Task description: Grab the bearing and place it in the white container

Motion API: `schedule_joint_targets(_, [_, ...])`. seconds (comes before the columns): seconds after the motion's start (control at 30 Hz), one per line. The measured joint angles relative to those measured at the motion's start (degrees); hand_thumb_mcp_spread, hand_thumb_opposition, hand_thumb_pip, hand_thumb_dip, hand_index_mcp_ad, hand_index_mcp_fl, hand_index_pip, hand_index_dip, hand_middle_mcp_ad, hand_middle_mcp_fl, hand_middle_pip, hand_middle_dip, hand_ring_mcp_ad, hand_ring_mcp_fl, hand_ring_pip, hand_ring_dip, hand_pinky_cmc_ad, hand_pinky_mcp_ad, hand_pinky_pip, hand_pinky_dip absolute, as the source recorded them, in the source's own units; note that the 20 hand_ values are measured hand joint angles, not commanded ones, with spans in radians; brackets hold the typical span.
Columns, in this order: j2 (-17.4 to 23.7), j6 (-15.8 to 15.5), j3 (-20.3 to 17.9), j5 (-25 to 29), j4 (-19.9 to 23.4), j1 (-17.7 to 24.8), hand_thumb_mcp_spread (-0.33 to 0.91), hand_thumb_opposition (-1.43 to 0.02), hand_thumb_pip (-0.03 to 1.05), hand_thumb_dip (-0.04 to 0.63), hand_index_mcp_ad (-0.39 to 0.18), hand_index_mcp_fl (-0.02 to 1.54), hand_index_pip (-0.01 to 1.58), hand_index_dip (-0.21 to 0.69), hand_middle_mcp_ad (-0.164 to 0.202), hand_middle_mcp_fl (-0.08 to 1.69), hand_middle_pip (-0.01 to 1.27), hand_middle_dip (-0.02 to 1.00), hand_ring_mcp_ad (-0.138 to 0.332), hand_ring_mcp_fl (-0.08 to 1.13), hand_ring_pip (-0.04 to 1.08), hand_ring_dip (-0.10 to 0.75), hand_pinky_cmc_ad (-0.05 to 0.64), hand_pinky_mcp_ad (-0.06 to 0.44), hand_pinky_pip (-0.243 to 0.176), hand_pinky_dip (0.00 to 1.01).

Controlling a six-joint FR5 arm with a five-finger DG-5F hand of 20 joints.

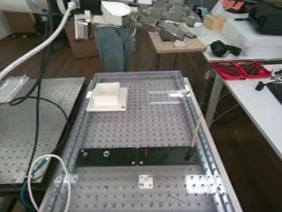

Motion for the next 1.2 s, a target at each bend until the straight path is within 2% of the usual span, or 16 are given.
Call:
schedule_joint_targets(0.8, [1.6,0.0,-0.1,-0.6,-2.6,0.4,0.25,-0.71,0.37,0.075,-0.099,0.05,0.10,0.187,0.082,0.00,0.12,0.16,0.169,0.00,0.08,0.072,0.445,0.309,-0.120,0.30])
schedule_joint_targets(1.2, [2.4,0.3,-2.0,0.4,-1.3,0.5,0.25,-0.71,0.37,0.075,-0.099,0.06,0.10,0.180,0.084,0.01,0.12,0.16,0.166,0.00,0.08,0.072,0.445,0.314,-0.120,0.30])
